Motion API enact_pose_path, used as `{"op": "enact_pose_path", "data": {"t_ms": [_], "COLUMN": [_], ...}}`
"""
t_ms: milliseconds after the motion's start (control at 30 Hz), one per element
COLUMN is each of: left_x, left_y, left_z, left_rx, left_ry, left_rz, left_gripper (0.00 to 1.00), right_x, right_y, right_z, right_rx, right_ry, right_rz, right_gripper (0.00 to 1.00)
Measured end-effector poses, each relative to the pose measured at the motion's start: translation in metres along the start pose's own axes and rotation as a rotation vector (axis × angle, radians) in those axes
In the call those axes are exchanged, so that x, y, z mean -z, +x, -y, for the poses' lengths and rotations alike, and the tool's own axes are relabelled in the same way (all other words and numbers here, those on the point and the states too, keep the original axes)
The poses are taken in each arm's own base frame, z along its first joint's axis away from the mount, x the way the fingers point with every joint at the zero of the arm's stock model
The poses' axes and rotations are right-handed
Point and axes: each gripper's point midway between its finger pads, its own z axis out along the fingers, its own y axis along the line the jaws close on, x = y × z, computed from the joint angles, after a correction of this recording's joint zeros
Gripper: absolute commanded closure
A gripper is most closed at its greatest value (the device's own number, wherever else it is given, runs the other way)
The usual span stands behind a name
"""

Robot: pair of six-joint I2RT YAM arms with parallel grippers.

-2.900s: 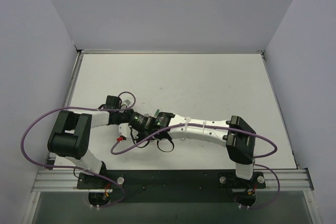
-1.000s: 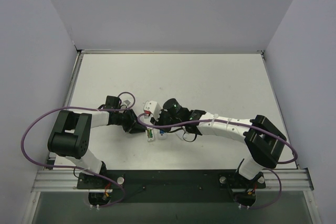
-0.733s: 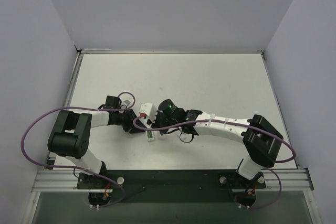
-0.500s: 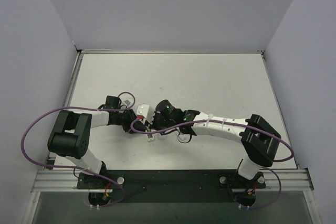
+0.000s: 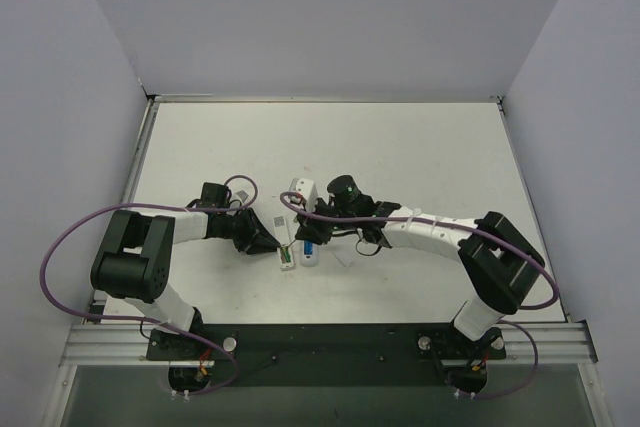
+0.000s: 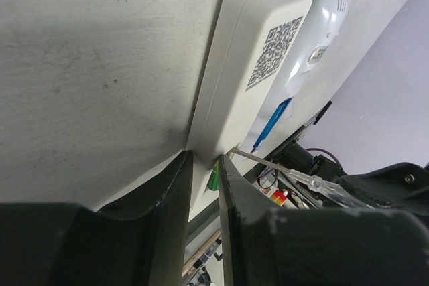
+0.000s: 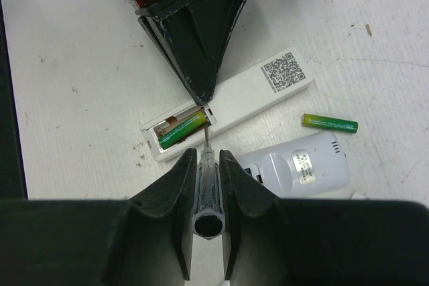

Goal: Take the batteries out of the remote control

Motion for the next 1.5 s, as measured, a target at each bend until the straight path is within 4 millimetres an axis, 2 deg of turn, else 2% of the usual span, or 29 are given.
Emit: {"op": "enact_pose_path", "data": {"t_ms": [933,1500], "left_x": [0.001,0.0], "left_y": [0.0,0.0], "left_z": [0.0,-0.001], "left_rx": [0.0,0.002], "left_ry": [-0.008,-0.014], "left_rz": [-0.004,-0.009], "left_gripper": [0.69,0.69], "right_x": [0.003,-0.002], "right_y": [0.007,-0.003], "right_z": [0.008,-0.007], "right_rx": [-0.167,0.016], "right_ry": [-0.074,-0.043], "right_rz": [0.076,-0.028], "right_gripper": [1.0,1.0]}}
